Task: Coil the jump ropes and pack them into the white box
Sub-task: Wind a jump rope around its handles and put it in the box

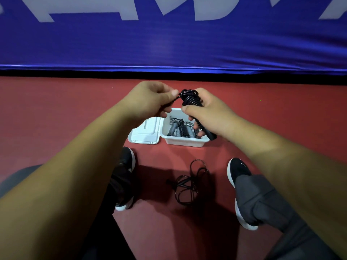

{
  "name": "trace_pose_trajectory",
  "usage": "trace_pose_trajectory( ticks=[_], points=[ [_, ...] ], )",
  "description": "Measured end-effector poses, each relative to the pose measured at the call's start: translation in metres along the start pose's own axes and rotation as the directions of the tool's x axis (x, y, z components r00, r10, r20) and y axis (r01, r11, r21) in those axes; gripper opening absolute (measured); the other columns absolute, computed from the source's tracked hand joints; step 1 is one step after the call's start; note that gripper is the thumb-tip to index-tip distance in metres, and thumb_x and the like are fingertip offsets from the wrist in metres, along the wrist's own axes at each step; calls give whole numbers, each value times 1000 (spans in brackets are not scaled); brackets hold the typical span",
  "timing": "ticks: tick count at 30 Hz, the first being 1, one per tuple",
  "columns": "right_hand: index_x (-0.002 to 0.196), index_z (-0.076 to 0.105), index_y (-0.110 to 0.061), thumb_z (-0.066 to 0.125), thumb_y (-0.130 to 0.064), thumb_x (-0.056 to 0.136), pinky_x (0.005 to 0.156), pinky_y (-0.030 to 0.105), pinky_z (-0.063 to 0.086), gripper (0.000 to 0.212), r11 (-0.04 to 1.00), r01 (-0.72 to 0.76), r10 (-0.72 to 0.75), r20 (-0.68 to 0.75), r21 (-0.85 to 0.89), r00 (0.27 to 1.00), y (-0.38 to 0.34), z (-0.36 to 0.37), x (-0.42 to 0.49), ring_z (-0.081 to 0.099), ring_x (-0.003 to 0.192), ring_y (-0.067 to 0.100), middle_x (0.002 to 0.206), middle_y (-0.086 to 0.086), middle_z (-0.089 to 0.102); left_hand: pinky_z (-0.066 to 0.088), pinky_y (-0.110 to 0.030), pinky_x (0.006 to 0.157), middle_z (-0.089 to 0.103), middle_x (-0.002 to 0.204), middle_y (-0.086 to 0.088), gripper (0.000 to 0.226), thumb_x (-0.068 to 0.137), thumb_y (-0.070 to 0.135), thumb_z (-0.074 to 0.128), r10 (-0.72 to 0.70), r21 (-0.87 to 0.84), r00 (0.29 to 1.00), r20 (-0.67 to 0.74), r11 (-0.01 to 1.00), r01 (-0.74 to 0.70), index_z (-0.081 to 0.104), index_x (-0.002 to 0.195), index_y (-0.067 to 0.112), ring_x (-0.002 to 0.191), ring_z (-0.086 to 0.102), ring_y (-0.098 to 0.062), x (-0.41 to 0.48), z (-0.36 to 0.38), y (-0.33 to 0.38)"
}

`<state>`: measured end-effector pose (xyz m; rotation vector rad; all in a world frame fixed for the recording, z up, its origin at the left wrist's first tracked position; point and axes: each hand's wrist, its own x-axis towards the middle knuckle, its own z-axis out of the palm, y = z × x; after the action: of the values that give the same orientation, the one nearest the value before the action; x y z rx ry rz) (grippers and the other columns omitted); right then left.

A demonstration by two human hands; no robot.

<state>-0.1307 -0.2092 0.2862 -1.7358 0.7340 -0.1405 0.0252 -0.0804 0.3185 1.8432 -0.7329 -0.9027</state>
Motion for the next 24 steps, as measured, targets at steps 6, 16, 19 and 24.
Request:
trace_pose_trajectory(
  ticks=[6, 16, 19, 24],
  points=[
    [100, 58, -36, 69, -41, 81, 71, 55, 64, 23, 945, -93, 46, -156, -312, 987, 16, -1, 8, 76, 70, 26, 87, 0, 74, 46, -24, 52, 61, 64, 4, 20, 102, 26, 68, 41, 399, 998, 51, 915, -58, 75, 91, 12, 50, 52, -6, -8, 8, 3],
    [122, 51, -18, 61, -41, 93, 67, 36, 50, 38, 822, -282, 242, -144, -495, 960, 36, 5, 20, 65, 81, 24, 99, 6, 66, 44, -17, 44, 61, 62, -4, 15, 98, 17, 72, 4, 386, 993, 116, 921, -49, 75, 87, 7, 45, 52, -6, -16, 21, 4],
    [113, 58, -12, 66, -45, 92, 60, 32, 41, 41, 825, -306, 269, -146, -475, 952, 35, 1, 20, 62, 80, 23, 100, 8, 67, 51, -21, 50, 65, 65, -4, 16, 99, 20, 71, 23, 402, 996, 83, 914, -55, 77, 89, 10, 51, 58, -10, -13, 13, -5],
    [109, 63, -18, 71, -31, 92, 55, 27, 41, 23, 920, -271, 283, -1, -284, 959, 27, -1, 12, 59, 71, 22, 88, 6, 64, 62, -38, 76, 75, 83, 2, 16, 100, 31, 67, -2, 529, 999, 51, 848, -25, 76, 90, 23, 80, 73, -20, -2, 4, -34]
  ],
)
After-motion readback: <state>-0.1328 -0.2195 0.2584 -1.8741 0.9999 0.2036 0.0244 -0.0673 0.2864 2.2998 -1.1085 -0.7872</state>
